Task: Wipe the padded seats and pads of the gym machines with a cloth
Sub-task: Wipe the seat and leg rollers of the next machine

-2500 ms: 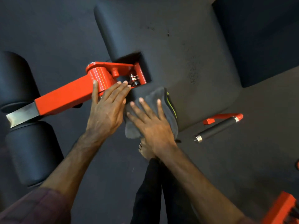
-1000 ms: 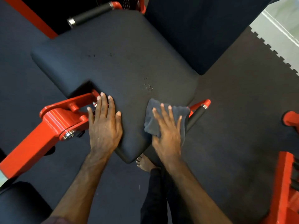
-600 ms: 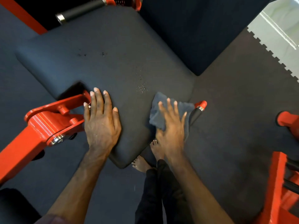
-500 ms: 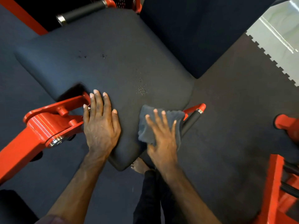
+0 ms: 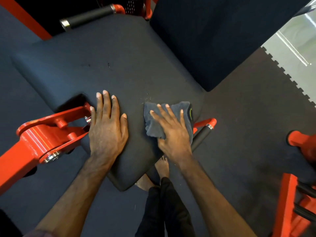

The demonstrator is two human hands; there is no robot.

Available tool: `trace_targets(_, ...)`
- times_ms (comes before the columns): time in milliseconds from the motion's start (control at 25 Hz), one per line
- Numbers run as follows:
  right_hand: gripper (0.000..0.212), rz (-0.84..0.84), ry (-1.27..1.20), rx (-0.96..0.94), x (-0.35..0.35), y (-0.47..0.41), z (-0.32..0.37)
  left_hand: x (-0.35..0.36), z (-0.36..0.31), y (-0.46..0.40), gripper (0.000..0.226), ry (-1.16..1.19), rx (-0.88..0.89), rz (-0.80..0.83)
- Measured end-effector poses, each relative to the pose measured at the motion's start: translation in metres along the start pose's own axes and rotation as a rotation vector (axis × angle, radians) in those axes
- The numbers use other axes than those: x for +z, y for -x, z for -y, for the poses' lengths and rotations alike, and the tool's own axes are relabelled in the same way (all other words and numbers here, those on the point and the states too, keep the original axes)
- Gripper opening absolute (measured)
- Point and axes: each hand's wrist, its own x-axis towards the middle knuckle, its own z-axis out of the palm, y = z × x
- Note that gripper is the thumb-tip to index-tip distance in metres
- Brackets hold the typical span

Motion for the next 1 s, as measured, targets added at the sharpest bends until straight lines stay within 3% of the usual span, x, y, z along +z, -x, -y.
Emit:
trace_targets(160, 0.090, -0.087, 0.028, 0.394, -0.012, -0.009, -0.030, 0.004, -0.016, -0.003, 0.065, -0.074, -0.066, -0.002)
trace_targets(280, 0.093, -0.018, -0.039, 0.238, -0.006, 0.021, -0.001, 0.002, -0.022, -0.005, 0.071, -0.084, -0.081, 0.015)
trace_targets(400, 0.093, 0.014, -0.005, 0.084, -0.012, -0.021, -0.035, 0.005, -0.021, -0.005, 0.073, -0.093, -0.068, 0.025)
trace_targets(520, 0.089, -0.089, -0.003, 0.394, -0.022, -0.045, -0.067, 0.006, -0.020, -0.006, 0.073, -0.095, -0.074, 0.024)
trace_targets(600, 0.090, -0.148, -0.039, 0.516, -0.020, -0.019, -0.046, 0.004, -0.021, -0.005, 0.073, -0.085, -0.072, 0.022)
trace_targets(680, 0.093, -0.080, -0.042, 0.388, -0.013, 0.004, -0.018, 0.004, -0.021, -0.005, 0.073, -0.088, -0.076, 0.022)
trace_targets(800, 0.096, 0.036, 0.007, 0.160, -0.013, -0.034, -0.045, 0.006, -0.021, -0.006, 0.074, -0.093, -0.061, 0.031)
trace_targets(920, 0.084, -0.047, -0.016, 0.451, -0.020, -0.063, -0.096, 0.007, -0.020, -0.006, 0.073, -0.095, -0.063, 0.027)
trace_targets(1000, 0.083, -0.123, -0.081, 0.590, -0.021, -0.036, -0.075, 0.006, -0.021, -0.005, 0.073, -0.092, -0.069, 0.025)
